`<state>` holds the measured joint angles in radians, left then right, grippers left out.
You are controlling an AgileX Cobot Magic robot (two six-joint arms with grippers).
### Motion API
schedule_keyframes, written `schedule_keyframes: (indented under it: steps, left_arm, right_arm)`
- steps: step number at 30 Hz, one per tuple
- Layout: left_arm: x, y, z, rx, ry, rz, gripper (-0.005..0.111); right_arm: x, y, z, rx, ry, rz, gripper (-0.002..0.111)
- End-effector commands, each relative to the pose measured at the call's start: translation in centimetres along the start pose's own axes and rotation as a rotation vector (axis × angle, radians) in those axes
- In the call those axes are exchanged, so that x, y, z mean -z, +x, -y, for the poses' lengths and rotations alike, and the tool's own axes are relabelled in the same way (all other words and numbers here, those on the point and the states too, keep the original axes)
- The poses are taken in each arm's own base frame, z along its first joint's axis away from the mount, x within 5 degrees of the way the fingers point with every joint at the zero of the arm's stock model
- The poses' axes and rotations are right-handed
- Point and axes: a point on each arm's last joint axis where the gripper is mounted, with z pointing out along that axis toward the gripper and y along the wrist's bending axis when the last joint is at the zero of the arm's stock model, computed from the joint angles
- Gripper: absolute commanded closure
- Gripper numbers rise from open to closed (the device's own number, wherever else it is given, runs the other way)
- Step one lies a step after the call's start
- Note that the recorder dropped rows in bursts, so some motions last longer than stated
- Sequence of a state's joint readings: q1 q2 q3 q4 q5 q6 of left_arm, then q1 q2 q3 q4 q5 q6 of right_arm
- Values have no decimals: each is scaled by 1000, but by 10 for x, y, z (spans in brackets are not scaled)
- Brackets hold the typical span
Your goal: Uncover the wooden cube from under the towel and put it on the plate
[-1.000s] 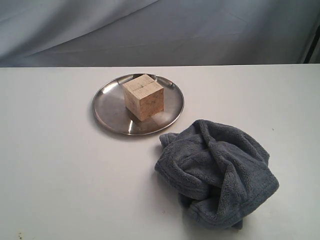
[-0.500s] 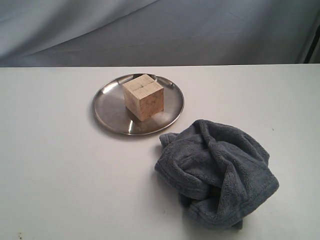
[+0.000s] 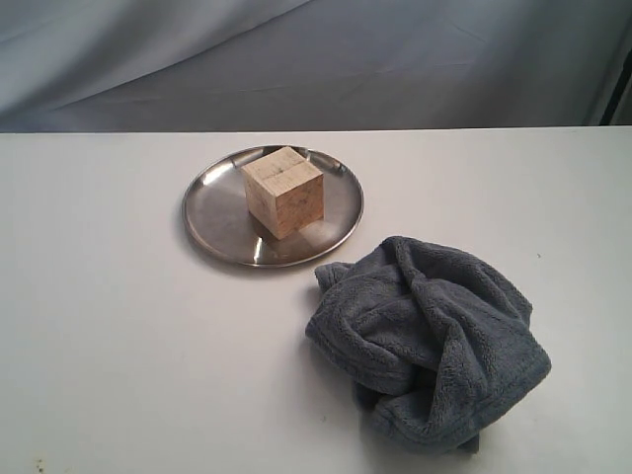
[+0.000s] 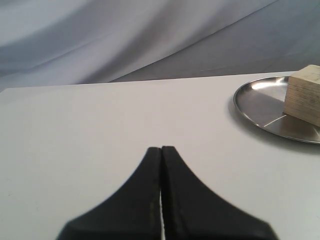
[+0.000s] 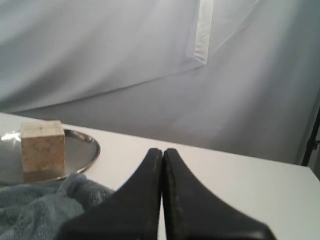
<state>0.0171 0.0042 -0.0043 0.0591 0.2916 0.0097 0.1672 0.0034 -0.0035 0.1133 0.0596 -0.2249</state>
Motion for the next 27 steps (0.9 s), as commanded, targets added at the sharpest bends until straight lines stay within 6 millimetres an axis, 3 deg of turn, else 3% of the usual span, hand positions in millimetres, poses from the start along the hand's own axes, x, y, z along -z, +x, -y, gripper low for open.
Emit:
schedule_keyframes:
  steps: [1,7,20,27]
  left_arm:
    - [0,1,0,-4,5,7,107]
    - [0,1,0,-4,5,7,107]
    - [0,1,0,-4,5,7,107]
    - [0,1,0,-4,5,7,107]
  right_arm:
    - [1,9,1,1,15,-93,108]
    - [3,24,1,-12,12,-251,108]
    - [4,26,0,-27,13,-277,108]
    - [5,27,6,-34,114,-299,108]
